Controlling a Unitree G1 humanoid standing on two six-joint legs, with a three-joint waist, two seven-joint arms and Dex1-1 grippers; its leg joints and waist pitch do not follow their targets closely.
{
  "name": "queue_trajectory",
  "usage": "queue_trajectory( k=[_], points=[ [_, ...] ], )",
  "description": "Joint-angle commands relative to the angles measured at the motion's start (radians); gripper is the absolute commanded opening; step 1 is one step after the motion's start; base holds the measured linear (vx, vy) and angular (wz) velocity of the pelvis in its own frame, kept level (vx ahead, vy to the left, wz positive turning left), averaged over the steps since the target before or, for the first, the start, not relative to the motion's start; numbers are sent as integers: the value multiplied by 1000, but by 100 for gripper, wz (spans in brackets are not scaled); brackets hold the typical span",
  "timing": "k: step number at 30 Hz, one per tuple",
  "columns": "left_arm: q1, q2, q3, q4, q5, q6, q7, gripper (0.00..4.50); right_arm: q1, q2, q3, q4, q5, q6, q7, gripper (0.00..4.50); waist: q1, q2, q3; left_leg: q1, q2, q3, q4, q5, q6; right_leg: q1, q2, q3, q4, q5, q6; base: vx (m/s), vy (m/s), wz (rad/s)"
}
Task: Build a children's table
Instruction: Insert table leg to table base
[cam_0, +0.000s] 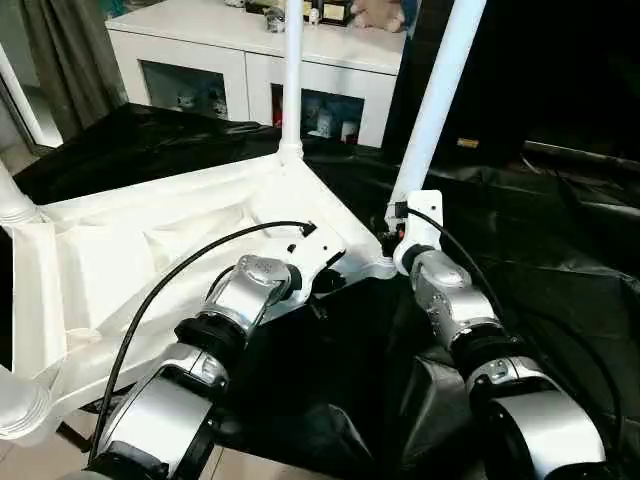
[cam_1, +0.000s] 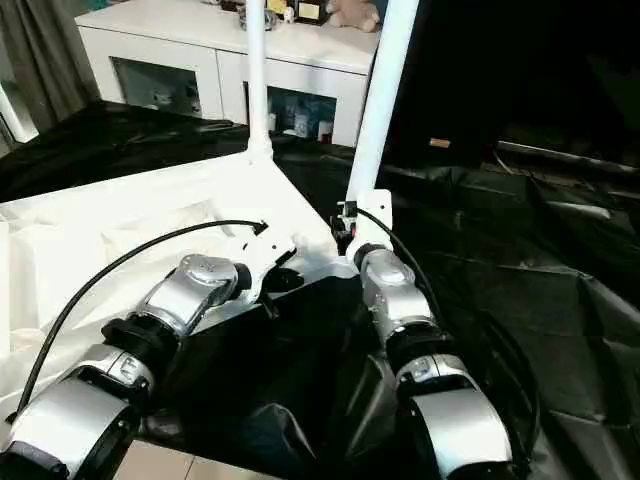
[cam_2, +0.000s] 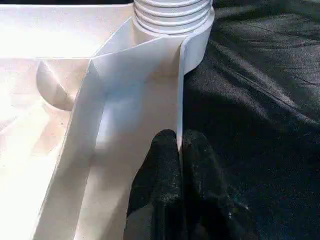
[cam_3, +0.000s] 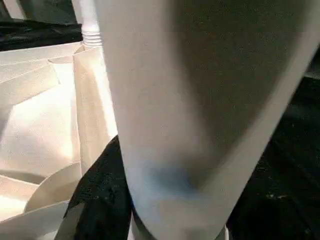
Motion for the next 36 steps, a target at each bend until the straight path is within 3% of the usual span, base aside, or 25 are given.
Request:
queue_trajectory(
  k=[1,9,10,13,15,19,21,22,23,25,26,27,28,30,31,33,34,36],
  points=[
    [-17,-2,35,3,1,4,60,0,73,9,9,136,-30,67,-23,191,-17,9,-23,20,74,-57,-101,-647,-44,-11,-84,34,-101,-643,-42,0,0,0],
    [-24,1,36,17,-1,-2,58,0,54,11,-20,154,-20,29,-5,191,-22,9,-18,31,71,-54,-100,-674,-42,-21,-88,27,-116,-677,-33,0,0,0],
    [-24,2,36,17,-1,-2,57,0,52,11,-25,154,-16,26,-2,226,-22,8,-18,34,70,-54,-98,-678,-40,-22,-87,23,-119,-690,-28,0,0,0],
    [-27,6,36,18,0,-6,53,0,45,11,-33,146,-7,15,14,265,-25,15,-15,34,71,-58,-101,-700,-44,-20,-85,15,-121,-704,-16,0,0,0],
    [-27,9,36,18,0,-15,46,0,38,10,-37,134,0,-2,39,270,-26,16,-17,32,73,-58,-104,-713,-45,-19,-85,18,-118,-686,-22,0,0,0],
    [-28,12,37,12,-3,-41,28,0,30,1,-44,86,17,-56,127,309,-26,16,-17,22,75,-55,-104,-668,-32,-15,-95,30,-112,-655,-50,0,0,0],
    [-28,16,35,10,-3,-50,17,0,31,-5,-45,56,25,-66,169,321,-24,16,-17,12,75,-54,-104,-624,-19,-11,-100,39,-109,-652,-62,0,0,0],
    [-28,17,35,9,-4,-52,14,0,35,-9,-47,35,31,-66,188,333,-17,13,-27,-7,80,-54,-108,-540,-11,3,-107,55,-92,-590,-88,0,0,0],
    [-30,18,36,11,-4,-55,14,0,35,-12,-50,26,35,-68,201,347,-8,12,-37,-20,85,-46,-105,-424,2,8,-110,70,-77,-469,-132,0,0,0],
    [-25,24,32,3,-7,-76,-4,0,55,-27,-33,-33,41,-66,277,359,4,9,-39,-26,84,-25,-98,-281,40,7,-100,76,-57,-288,-200,0,0,0],
    [-23,26,31,-2,-9,-79,-15,0,64,-31,-31,-55,49,-57,306,366,11,2,-38,-27,81,-16,-91,-248,68,7,-101,81,-52,-264,-221,0,0,0],
    [-22,27,31,-4,-9,-79,-19,0,68,-32,-30,-65,53,-54,319,378,13,-2,-38,-29,79,-12,-89,-240,80,8,-99,83,-50,-272,-222,0,0,0],
    [-17,33,30,-12,-11,-82,-34,0,95,-50,-12,-124,58,-33,373,378,23,-4,-37,-26,76,-6,-85,-247,94,2,-93,85,-56,-337,-207,0,0,0],
    [-10,42,23,-21,-10,-105,-59,0,125,-71,9,-189,67,-1,436,392,31,-1,-41,-23,77,0,-80,-227,107,-4,-89,89,-50,-336,-205,26,-26,4],
    [-3,51,21,-31,-14,-115,-86,0,169,-109,43,-276,69,40,517,409,34,-1,-43,-29,77,2,-82,-185,110,6,-81,85,-44,-296,-203,51,-51,1],
    [5,59,24,-36,-26,-127,-121,0,210,-151,70,-349,70,64,583,409,43,1,-48,-29,81,6,-77,-143,124,6,-79,84,-35,-232,-210,51,-49,0],
    [19,70,26,-47,-42,-146,-171,0,257,-201,91,-437,80,96,654,409,48,-2,-47,-32,78,7,-73,-118,133,10,-78,85,-30,-191,-219,57,-40,1],
    [24,75,26,-52,-47,-150,-189,0,271,-218,95,-467,86,108,677,409,51,-7,-51,-36,74,11,-67,-76,154,14,-78,86,-17,-116,-233,54,-35,1]
  ],
)
